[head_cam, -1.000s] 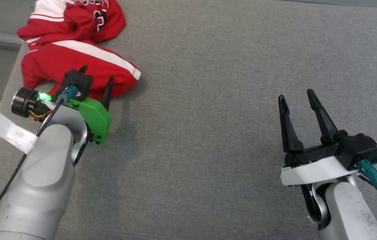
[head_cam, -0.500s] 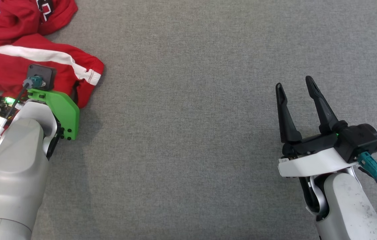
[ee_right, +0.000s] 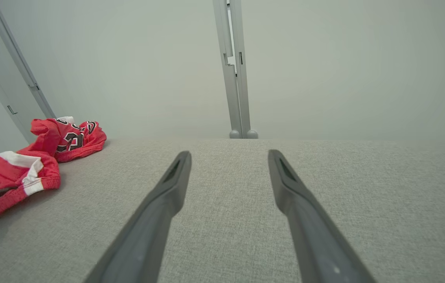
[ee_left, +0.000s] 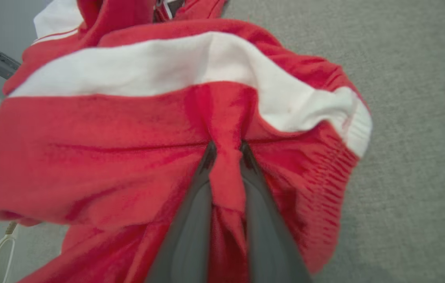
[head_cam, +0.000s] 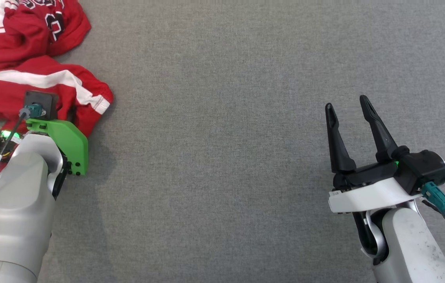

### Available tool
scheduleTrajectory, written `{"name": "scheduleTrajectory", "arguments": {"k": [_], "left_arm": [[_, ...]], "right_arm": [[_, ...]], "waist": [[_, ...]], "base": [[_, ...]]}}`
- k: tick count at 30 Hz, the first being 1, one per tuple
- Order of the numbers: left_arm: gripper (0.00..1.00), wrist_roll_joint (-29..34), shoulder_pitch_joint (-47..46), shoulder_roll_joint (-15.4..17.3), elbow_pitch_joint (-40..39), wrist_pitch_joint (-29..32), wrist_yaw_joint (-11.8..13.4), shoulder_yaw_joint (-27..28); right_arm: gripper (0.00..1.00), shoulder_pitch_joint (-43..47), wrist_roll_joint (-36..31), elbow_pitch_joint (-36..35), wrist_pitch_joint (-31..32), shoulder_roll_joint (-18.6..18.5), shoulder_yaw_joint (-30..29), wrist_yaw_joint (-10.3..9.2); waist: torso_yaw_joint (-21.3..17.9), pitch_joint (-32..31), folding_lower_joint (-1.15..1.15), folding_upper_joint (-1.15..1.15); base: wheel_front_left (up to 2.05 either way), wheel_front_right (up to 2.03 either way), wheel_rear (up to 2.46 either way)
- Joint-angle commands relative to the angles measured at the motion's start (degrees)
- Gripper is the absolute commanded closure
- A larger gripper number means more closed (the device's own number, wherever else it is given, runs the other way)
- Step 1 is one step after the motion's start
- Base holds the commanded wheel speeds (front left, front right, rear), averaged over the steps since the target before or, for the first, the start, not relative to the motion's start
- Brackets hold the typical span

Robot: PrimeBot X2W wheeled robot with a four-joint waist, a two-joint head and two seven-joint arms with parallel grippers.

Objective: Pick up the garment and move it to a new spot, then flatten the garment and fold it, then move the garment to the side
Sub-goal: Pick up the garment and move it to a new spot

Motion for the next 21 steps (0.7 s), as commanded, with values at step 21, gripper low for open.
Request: {"name": "scheduleTrajectory", "arguments": {"k": [21], "left_arm": [[1.00,-4.4,5.6,-7.3,-18.2,-6.0,1.1,-5.7]], "right_arm": [[0.00,8.1,1.7,1.8,-0.2,-0.2,-3.0,0.02]], "waist": [[-7.4,-17.0,-0.01,0.00]], "base": [[0.00,0.00,0.00]]}}
